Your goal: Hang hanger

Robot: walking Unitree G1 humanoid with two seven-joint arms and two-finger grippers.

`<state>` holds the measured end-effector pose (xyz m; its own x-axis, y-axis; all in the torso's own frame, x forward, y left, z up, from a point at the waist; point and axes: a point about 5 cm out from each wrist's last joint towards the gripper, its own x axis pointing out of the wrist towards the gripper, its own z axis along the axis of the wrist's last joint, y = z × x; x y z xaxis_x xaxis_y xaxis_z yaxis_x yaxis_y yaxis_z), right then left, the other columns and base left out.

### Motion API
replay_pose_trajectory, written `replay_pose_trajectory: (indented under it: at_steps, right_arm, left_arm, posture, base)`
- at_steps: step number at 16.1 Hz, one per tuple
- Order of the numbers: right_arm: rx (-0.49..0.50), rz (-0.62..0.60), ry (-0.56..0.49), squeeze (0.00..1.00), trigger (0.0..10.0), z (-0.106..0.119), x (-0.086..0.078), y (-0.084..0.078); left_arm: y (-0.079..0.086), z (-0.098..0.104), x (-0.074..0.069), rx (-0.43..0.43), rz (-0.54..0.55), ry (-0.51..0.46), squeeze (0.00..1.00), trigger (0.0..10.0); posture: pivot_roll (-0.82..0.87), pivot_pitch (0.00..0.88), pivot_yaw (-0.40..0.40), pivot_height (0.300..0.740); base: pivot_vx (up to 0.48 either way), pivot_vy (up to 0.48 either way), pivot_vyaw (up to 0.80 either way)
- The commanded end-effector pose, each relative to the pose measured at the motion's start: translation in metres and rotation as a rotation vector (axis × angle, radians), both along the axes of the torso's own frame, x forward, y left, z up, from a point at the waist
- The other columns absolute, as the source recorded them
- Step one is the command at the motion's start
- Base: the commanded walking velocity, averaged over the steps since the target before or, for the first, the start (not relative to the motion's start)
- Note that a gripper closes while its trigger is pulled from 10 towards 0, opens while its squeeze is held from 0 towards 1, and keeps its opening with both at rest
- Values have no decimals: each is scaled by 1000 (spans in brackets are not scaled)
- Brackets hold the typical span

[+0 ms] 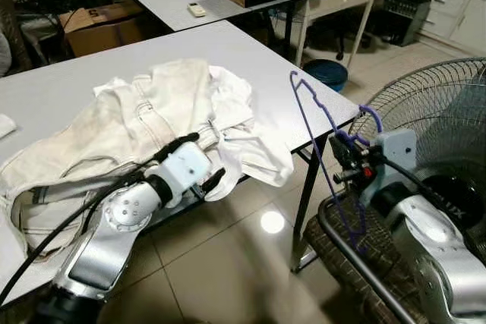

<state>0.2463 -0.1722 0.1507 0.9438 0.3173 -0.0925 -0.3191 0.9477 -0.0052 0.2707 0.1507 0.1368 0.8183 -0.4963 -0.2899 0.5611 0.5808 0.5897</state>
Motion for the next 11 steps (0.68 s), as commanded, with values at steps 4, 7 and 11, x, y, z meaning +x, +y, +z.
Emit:
replay_pose_trajectory:
  at_steps: [4,7,11]
  right_arm:
    - [-13,-42,-4,0,10000,2,-6,-4]
    - [-2,-48,-5,0,10000,2,-7,0]
    - [16,-24,7,0,10000,-3,-2,7]
  left_arm:
    - [24,-1,5,199,167,-95,0,0]
    - [32,8,-3,233,259,-192,0,0]
    - [27,3,-20,220,234,-188,0,0]
  posture:
    - [-197,0,88,740]
    - [-174,0,88,740]
    - [-117,0,67,740]
  base:
    - [0,0,0]
    - [0,0,0]
    - [0,0,0]
